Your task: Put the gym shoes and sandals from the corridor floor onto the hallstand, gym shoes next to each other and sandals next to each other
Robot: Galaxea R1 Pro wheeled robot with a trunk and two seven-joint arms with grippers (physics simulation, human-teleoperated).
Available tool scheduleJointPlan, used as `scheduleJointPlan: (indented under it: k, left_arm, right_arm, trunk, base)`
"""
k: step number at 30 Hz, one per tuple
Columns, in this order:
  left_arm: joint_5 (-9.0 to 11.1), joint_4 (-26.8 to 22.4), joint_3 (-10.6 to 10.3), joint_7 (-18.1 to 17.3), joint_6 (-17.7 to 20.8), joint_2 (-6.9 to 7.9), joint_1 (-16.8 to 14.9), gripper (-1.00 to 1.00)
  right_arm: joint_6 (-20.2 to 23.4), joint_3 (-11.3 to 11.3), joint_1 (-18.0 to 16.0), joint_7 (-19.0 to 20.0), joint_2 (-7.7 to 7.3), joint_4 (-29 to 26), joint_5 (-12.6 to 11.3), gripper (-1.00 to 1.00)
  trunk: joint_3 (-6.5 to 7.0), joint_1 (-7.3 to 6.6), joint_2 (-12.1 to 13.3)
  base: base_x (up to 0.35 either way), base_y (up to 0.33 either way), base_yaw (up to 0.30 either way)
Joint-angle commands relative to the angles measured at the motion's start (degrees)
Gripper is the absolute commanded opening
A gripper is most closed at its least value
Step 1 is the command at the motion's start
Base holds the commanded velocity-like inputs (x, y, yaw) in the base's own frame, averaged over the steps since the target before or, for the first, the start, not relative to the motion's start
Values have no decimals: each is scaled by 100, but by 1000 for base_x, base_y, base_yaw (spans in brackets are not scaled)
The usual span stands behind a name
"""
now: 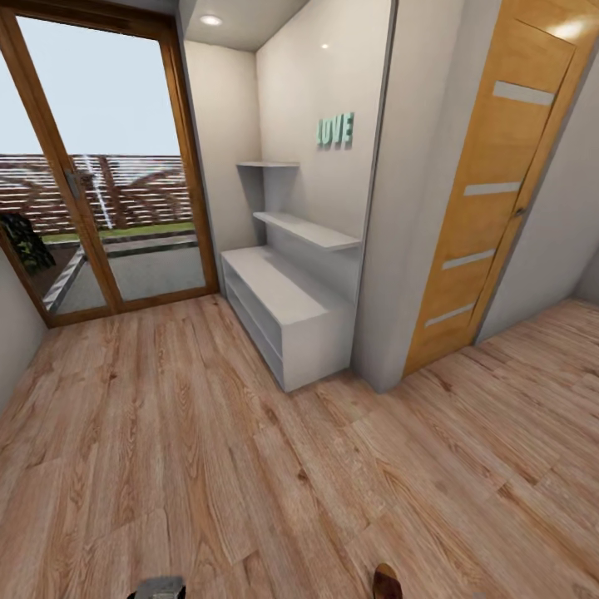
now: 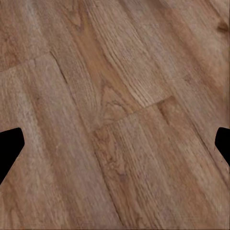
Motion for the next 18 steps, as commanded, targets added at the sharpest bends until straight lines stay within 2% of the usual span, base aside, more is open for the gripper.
scheduleJointPlan:
  k: [1,5,6,8,13,18]
  left_arm:
    - [44,-18,-12,-7,-3,4,-88,100]
    - [27,-73,-23,-83,83,-2,-507,100]
    - [21,-101,-23,-169,223,-8,-708,100]
    - [18,-121,-23,-230,353,-12,-860,100]
    - [22,-150,-22,-303,574,-40,-1094,100]
    - [25,-161,-23,-324,614,-54,-1164,100]
  right_arm:
    - [-1,2,-18,-6,-1,-92,-6,100]
    - [204,-2,-156,-18,-1,-485,-16,100]
    - [482,-9,-358,-20,-1,-580,-18,100]
    - [703,-17,-547,-21,-1,-628,-19,100]
    - [1016,-37,-922,-20,-6,-683,-24,100]
    - [1106,-88,-1052,-5,-13,-699,-32,100]
  trunk:
    - [-6,0,-3]
    - [-6,0,-3]
    - [-6,0,-3]
    - [-6,0,-3]
    - [-6,0,-3]
    - [-6,0,-3]
  base:
    - [5,0,0]
    - [3,0,0]
    - [0,0,0]
    - [0,0,0]
    - [0,0,0]
    - [0,0,0]
